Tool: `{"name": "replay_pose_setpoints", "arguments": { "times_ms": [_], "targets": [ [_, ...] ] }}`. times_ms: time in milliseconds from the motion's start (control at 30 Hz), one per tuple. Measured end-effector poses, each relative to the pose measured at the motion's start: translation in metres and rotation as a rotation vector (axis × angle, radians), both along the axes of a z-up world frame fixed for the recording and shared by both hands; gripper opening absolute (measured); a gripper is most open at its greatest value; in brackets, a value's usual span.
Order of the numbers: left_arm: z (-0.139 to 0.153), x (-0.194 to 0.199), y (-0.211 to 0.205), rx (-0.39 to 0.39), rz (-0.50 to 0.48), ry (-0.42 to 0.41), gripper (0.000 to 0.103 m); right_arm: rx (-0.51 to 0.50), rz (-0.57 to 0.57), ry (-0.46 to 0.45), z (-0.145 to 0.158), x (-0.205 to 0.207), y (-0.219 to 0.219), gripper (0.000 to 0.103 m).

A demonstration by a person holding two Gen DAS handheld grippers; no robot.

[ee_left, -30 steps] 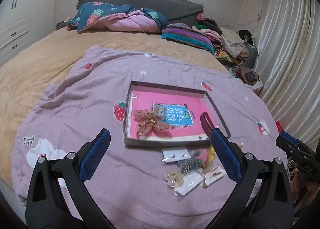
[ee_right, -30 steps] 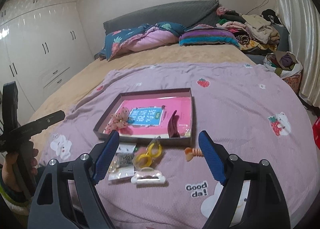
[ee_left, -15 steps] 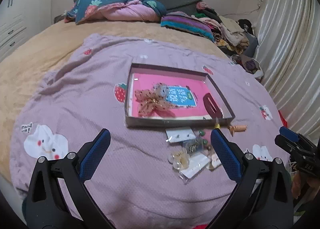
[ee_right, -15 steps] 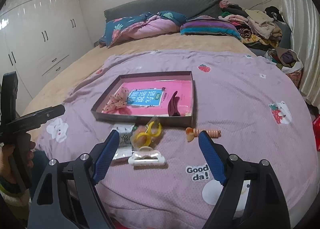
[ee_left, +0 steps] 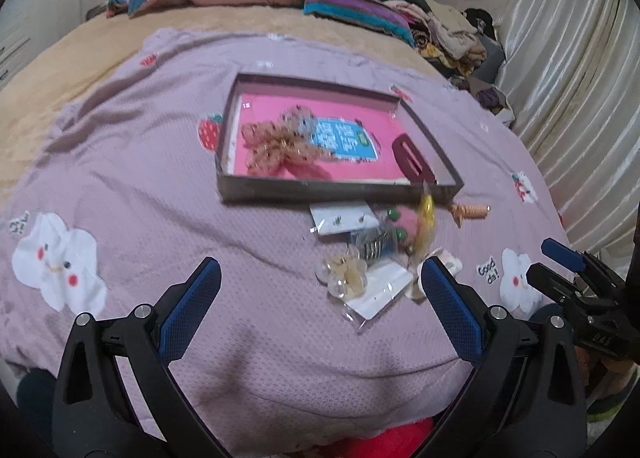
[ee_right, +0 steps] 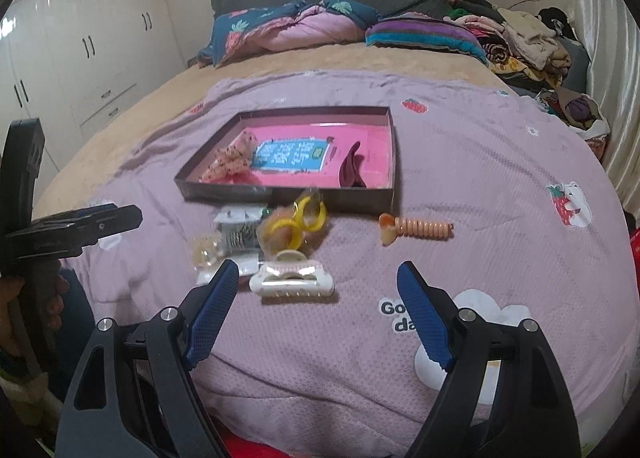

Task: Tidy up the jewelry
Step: 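Grasp the white claw clip with the right tool while the left tool grasps the pearl clip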

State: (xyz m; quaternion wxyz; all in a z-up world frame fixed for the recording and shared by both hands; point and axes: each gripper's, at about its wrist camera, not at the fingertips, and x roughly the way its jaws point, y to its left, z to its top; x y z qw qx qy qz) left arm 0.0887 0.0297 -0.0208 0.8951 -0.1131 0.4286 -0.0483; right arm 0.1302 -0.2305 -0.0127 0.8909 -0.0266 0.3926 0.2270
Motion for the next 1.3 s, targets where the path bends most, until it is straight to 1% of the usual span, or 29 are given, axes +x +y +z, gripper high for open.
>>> {"name": "replay_pose_setpoints", "arguments": {
  "times_ms": [267, 333, 400, 467, 500, 600, 700, 767, 800, 833, 867, 933, 1000, 1133, 1233, 1267, 1300],
  "targets": [
    [-0.03, 0.012, -0.005, -0.039, -0.023, 0.074, 0.093, -0.028, 0.022, 0.021, -0.022, 0.004, 0.01, 0.08],
    [-0.035, 0.015, -0.009, -0.052, -0.033, 0.09, 0.087, -0.032, 0.024, 0.032, -0.028, 0.005, 0.011, 0.08],
    [-0.04, 0.019, -0.012, -0.064, -0.047, 0.102, 0.085, -0.039, 0.021, 0.041, -0.033, 0.008, 0.012, 0.08],
    [-0.045, 0.024, -0.016, -0.071, -0.061, 0.115, 0.081, -0.047, 0.021, 0.052, -0.04, 0.011, 0.014, 0.08],
    [-0.048, 0.027, -0.017, -0.076, -0.065, 0.122, 0.076, -0.052, 0.02, 0.058, -0.043, 0.012, 0.015, 0.08],
    [-0.058, 0.036, -0.02, -0.09, -0.068, 0.148, 0.07, -0.065, 0.025, 0.071, -0.052, 0.015, 0.019, 0.08],
    [-0.065, 0.041, -0.022, -0.094, -0.076, 0.16, 0.06, -0.076, 0.043, 0.08, -0.059, 0.019, 0.025, 0.08],
    [-0.069, 0.044, -0.022, -0.099, -0.077, 0.167, 0.049, -0.091, 0.052, 0.086, -0.064, 0.02, 0.03, 0.08],
    [-0.07, 0.044, -0.021, -0.101, -0.075, 0.17, 0.046, -0.093, 0.057, 0.09, -0.066, 0.021, 0.032, 0.08],
    [-0.072, 0.045, -0.019, -0.1, -0.073, 0.17, 0.04, -0.09, 0.066, 0.096, -0.068, 0.023, 0.035, 0.08],
    [-0.073, 0.045, -0.018, -0.104, -0.072, 0.172, 0.037, -0.087, 0.071, 0.104, -0.07, 0.024, 0.037, 0.08],
    [-0.073, 0.045, -0.015, -0.116, -0.069, 0.171, 0.037, -0.077, 0.083, 0.118, -0.074, 0.028, 0.041, 0.08],
    [-0.073, 0.044, -0.011, -0.111, -0.064, 0.168, 0.037, -0.075, 0.089, 0.124, -0.076, 0.033, 0.047, 0.082],
    [-0.073, 0.041, -0.001, -0.119, -0.049, 0.166, 0.037, -0.097, 0.088, 0.13, -0.082, 0.04, 0.056, 0.083],
    [-0.073, 0.039, 0.008, -0.129, -0.033, 0.162, 0.037, -0.103, 0.083, 0.152, -0.089, 0.047, 0.06, 0.083],
    [-0.073, 0.038, 0.01, -0.13, -0.027, 0.161, 0.037, -0.103, 0.08, 0.159, -0.092, 0.049, 0.06, 0.082],
    [-0.072, 0.038, 0.014, -0.133, -0.02, 0.159, 0.037, -0.1, 0.08, 0.165, -0.094, 0.05, 0.061, 0.078]
  ]
}}
